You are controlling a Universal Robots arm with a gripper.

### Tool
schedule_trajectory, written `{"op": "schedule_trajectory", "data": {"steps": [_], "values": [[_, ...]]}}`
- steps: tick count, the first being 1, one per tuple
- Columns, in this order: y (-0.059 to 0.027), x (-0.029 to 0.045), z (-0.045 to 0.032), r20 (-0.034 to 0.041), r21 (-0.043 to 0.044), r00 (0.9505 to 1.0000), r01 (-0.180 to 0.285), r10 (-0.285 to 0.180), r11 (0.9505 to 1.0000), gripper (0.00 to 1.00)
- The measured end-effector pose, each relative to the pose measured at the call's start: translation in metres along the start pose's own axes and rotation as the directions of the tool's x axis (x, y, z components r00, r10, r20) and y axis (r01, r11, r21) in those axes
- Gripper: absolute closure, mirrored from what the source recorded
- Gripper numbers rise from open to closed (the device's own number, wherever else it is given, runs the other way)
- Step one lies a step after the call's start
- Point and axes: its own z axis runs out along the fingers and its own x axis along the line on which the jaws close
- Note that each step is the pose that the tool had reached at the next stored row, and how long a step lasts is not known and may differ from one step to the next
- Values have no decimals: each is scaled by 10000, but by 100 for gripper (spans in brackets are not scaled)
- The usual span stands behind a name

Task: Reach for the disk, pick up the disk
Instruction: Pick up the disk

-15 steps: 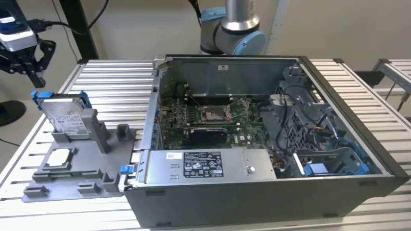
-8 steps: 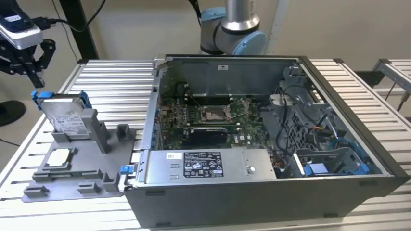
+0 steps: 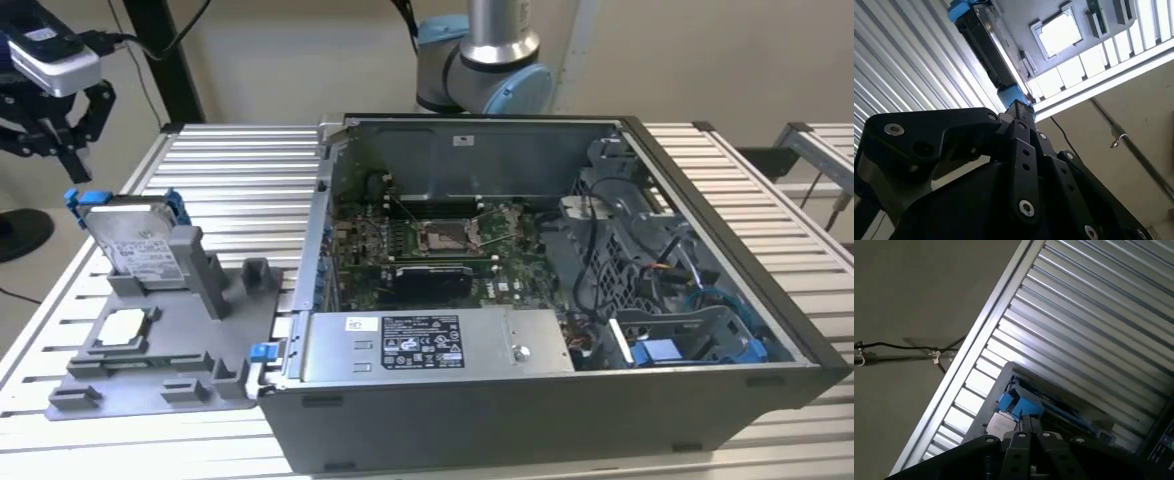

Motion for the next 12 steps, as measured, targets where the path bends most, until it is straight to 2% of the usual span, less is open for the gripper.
{"op": "schedule_trajectory", "data": {"steps": [3,6,9,12], "values": [[1,0,0,-22,0,9986,538,-538,9986,100],[1,1,0,-42,-1,9942,1075,-1075,9942,100],[1,1,0,-63,-3,9867,1625,-1625,9867,100],[1,1,0,-83,-6,9765,2155,-2155,9765,100]]}}
